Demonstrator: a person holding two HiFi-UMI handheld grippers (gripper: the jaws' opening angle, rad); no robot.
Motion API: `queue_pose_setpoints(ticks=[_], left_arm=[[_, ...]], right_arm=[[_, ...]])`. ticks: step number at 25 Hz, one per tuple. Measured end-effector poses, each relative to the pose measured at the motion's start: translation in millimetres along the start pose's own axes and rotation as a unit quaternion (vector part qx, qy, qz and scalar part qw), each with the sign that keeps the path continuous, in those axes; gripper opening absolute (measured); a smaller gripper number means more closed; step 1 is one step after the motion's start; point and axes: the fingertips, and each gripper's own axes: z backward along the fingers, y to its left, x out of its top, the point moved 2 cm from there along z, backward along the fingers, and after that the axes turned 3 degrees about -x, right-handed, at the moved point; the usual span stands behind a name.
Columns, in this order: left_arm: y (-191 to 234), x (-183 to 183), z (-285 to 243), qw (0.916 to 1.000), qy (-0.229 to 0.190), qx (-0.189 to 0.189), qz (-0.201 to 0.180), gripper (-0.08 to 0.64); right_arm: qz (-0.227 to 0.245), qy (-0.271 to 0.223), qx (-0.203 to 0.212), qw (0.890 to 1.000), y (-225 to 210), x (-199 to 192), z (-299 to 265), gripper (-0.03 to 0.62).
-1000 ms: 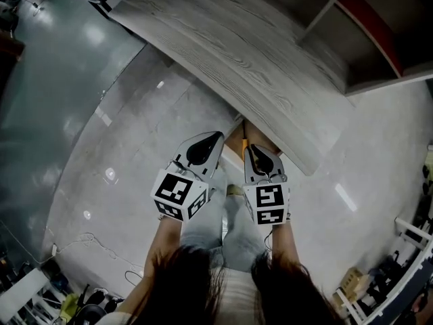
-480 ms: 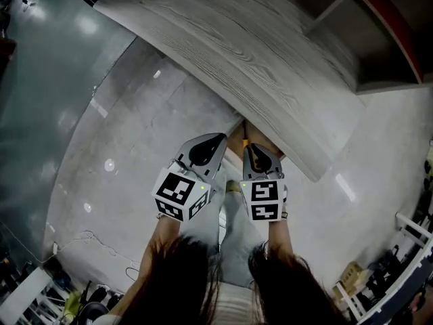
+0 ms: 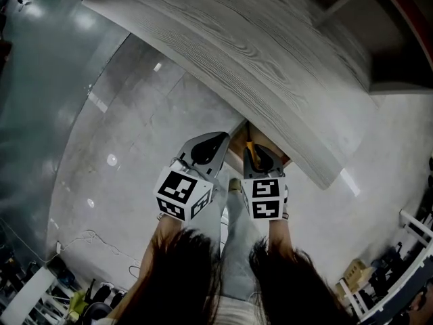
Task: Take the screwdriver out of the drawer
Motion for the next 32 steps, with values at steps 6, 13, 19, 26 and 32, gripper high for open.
queue_pose_setpoints(ticks=[6,13,19,26,32], left_arm=[[7.7,-13.0,-8.9,0.9999,0.012,-0.002,0.006,0.017],[20.3,-26.2,-18.9,0.9997,0.022,0.0,0.013,0.017],[29.1,-37.9,-27.8,0.9997,0.02,-0.005,0.011,0.017],[28.0,-45.4,-34.5,0.9987,0.046,-0.007,0.02,0.017],[29.8,-47.5,-41.1,0.9985,0.049,-0.012,0.018,0.017]], right_arm=[[-0.018,0.033,-0.003,0.999,-4.1,-20.9,-20.2,0.089],[-0.02,0.067,-0.011,0.997,-8.7,-36.0,-40.5,0.098],[-0.024,0.09,-0.021,0.995,-11.8,-49.4,-57.3,0.106],[-0.028,0.111,-0.031,0.993,-13.2,-59.7,-63.8,0.109],[-0.031,0.126,-0.053,0.99,-15.1,-67.1,-70.9,0.11]])
